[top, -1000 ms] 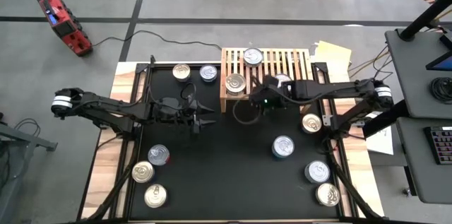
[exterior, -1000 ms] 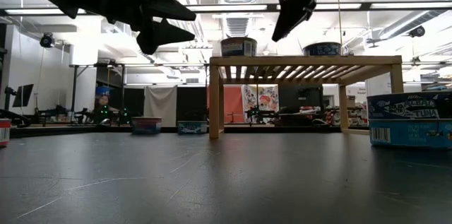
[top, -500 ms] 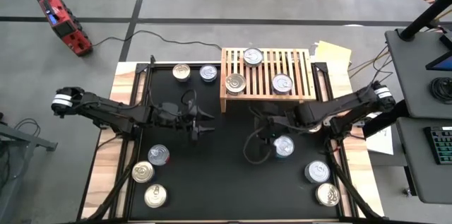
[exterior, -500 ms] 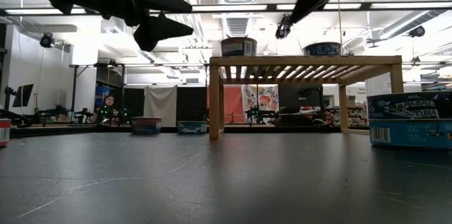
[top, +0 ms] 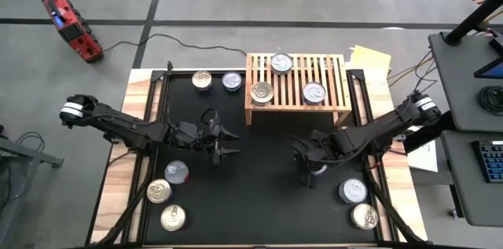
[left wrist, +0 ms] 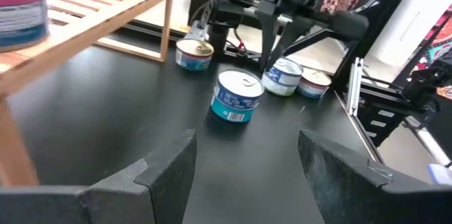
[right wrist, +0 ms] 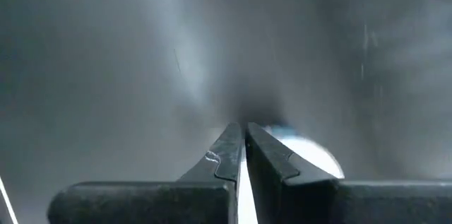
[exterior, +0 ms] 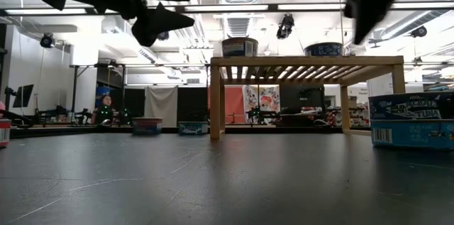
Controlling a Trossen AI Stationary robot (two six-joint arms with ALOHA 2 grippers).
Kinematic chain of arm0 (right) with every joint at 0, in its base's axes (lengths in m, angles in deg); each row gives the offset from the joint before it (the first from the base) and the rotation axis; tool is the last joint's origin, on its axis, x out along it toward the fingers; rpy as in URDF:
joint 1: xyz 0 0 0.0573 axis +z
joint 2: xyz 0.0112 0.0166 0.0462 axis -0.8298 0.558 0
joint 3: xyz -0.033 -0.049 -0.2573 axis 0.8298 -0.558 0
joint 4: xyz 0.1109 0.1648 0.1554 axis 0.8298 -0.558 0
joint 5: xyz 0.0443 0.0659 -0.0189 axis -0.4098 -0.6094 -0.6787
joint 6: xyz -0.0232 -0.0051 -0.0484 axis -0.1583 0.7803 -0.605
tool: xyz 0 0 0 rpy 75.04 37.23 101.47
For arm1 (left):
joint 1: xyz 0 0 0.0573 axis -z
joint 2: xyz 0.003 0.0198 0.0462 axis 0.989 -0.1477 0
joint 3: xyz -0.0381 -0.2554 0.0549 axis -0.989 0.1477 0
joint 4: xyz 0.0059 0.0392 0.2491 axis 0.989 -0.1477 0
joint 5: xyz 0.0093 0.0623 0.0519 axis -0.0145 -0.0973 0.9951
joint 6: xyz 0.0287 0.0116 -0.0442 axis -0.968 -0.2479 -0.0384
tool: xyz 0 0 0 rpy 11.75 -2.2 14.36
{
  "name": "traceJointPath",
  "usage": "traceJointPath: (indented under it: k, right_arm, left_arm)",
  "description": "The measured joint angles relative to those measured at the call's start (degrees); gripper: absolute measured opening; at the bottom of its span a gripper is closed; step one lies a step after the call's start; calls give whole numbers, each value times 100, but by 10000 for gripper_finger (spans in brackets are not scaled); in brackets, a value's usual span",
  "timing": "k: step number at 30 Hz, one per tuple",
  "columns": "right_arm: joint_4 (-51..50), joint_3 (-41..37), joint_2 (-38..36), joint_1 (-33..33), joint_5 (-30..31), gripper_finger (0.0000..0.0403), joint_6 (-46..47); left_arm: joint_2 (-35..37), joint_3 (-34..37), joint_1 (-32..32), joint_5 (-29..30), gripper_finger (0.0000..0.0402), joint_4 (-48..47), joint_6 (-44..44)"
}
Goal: Stack canned seafood by type on shelf
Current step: Stack the blue tuna can on top of the blue tuna can on the shelf
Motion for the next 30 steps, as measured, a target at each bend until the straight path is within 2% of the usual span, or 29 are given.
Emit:
traceJointPath:
  k: [5, 11, 17, 25, 30]
  right_arm:
    - [-510, -47, 0, 401, 43, 12, 883]
    - [-528, -330, 0, 835, 52, 12, 1551]
    - [-521, -748, -4, 1017, 67, 12, 2066]
    - [-462, -1118, -9, 1015, 807, 12, 2317]
    - [84, -1412, -9, 1013, 1124, 12, 2426]
  left_arm:
    - [-595, 0, 87, -5, 233, 598, 0]
    - [-1178, 0, 115, -8, 233, 1140, 1]
    - [-1474, -2, 115, -8, 233, 1334, 3]
    - [-1619, -11, 124, -10, 233, 1462, 1]
    - [-1689, -11, 172, -12, 233, 1493, 1]
